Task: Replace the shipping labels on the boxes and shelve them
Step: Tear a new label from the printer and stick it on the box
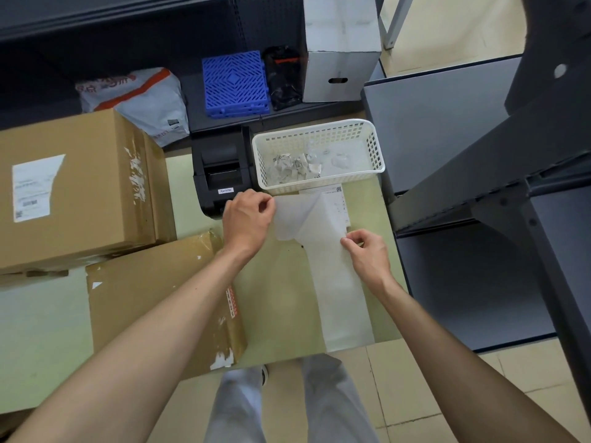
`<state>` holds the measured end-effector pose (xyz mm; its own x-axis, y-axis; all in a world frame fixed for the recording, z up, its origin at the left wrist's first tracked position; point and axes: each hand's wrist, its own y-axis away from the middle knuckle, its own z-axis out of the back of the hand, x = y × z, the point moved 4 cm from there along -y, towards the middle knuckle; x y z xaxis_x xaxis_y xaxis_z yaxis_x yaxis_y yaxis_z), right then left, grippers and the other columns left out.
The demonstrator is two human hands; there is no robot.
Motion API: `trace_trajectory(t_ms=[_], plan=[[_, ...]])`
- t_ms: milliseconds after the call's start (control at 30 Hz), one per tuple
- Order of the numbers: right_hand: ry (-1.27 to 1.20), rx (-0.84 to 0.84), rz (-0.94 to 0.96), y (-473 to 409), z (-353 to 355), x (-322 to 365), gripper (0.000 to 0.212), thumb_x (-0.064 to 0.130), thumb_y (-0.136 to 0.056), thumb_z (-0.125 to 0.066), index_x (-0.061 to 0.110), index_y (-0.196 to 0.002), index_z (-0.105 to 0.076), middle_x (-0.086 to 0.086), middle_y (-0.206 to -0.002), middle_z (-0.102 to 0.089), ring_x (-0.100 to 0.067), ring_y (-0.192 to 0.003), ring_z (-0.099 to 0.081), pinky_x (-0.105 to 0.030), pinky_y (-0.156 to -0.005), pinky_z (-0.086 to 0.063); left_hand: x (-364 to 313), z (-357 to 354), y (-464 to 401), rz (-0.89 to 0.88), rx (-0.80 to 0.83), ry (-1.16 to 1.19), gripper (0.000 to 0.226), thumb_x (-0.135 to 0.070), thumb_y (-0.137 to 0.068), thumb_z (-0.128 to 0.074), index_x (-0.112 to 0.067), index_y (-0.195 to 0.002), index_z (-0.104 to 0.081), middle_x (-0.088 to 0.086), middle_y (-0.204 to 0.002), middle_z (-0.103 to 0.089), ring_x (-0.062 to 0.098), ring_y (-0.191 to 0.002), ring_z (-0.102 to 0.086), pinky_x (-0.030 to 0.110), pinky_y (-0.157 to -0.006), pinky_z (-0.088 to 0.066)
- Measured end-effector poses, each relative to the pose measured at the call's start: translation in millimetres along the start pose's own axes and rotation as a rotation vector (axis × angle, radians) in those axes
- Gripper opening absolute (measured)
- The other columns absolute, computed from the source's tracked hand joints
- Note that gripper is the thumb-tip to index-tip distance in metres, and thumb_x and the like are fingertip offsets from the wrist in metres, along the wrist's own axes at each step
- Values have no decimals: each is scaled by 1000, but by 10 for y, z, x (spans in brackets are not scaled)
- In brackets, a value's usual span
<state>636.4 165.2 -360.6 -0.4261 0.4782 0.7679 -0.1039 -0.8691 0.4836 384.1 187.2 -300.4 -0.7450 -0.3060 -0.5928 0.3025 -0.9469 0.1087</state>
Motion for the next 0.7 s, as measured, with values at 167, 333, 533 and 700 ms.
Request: trace_trajectory(t_ms=[167,333,533,700], plan=[[34,-20,-28,-49,1,-65,5,19,-91,-64,15,-89,-68,8,-80,-63,-8,-74,-58,-21,-64,-41,153,214,-31,37,-56,-31,19,-23,-97,-59,-14,-89,-74,-1,-86,-65,18,-84,-53,39,-82,-42],[77,-40,-65,-63,10,-163,6,19,-90,-65,15,-87,-68,5,-81,-66,-12,-75,-60,-26,-68,-43,228,344,13,37,-89,-51,17,-22,-97,-59,-15,-89,-72,-8,-86,-59,17,-85,-52,35,-77,-41],[132,-74,-118,-43,93,-281,7,17,-89,-66,15,-82,-67,2,-79,-67,-22,-80,-64,-33,-72,-49,215,535,91,4,-124,-51,18,-22,-98,-58,-13,-89,-72,-1,-87,-65,20,-84,-56,36,-80,-44],[193,-45,-148,43,177,-231,18,24,-85,-67,13,-99,-72,-1,-96,-73,-21,-89,-67,-36,-79,-54,106,772,138,-86,-144,-78,14,-20,-95,-62,-13,-87,-71,-7,-81,-58,16,-79,-52,32,-74,-40]])
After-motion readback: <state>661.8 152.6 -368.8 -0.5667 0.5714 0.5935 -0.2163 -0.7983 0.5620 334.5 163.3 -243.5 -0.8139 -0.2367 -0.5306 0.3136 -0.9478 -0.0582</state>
